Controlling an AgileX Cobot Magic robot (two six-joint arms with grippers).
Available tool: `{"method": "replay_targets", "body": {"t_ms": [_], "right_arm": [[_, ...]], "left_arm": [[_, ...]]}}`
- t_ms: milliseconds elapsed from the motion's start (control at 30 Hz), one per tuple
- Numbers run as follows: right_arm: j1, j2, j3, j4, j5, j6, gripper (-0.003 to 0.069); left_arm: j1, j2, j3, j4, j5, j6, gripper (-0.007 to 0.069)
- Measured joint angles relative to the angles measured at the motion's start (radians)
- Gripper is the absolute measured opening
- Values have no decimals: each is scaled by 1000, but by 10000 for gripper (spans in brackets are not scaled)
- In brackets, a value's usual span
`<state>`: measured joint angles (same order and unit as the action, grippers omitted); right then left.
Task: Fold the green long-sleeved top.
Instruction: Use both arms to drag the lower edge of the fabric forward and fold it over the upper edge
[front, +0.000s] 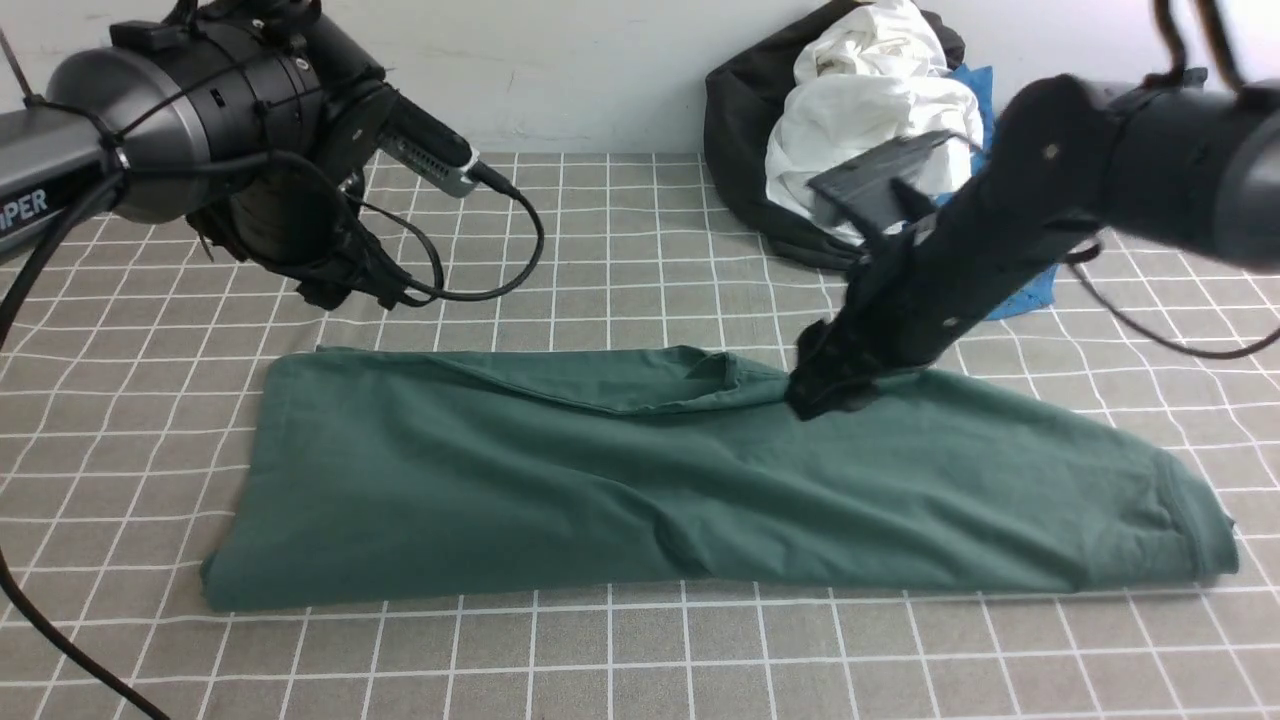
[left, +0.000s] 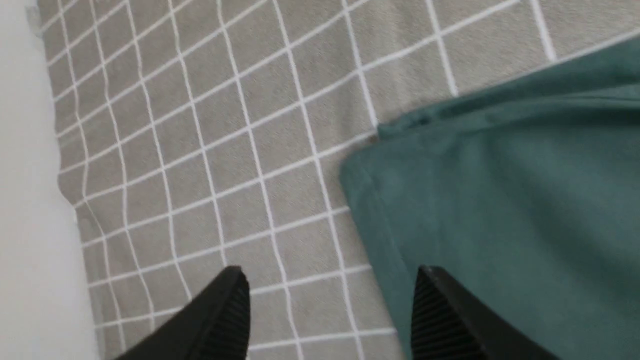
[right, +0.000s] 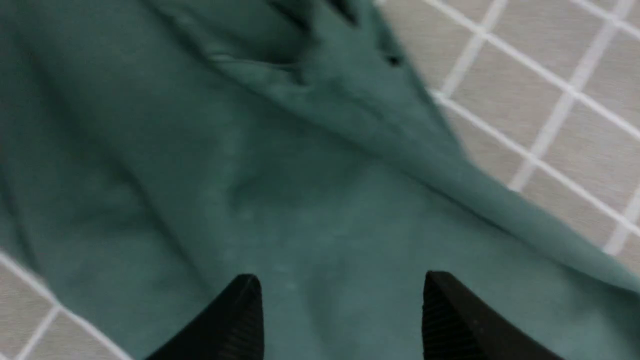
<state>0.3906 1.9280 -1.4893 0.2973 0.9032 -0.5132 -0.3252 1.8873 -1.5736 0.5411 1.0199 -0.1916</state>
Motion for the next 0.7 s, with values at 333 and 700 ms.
{"method": "replay_targets", "body": {"t_ms": [333, 700], "right_arm": [[89, 185, 0, 14, -358, 27, 405], [-106, 199, -18, 15, -524, 278, 405]], "left_arm": [[-59, -27, 0, -164, 163, 88, 203], [-59, -43, 0, -171, 191, 94, 79]]}}
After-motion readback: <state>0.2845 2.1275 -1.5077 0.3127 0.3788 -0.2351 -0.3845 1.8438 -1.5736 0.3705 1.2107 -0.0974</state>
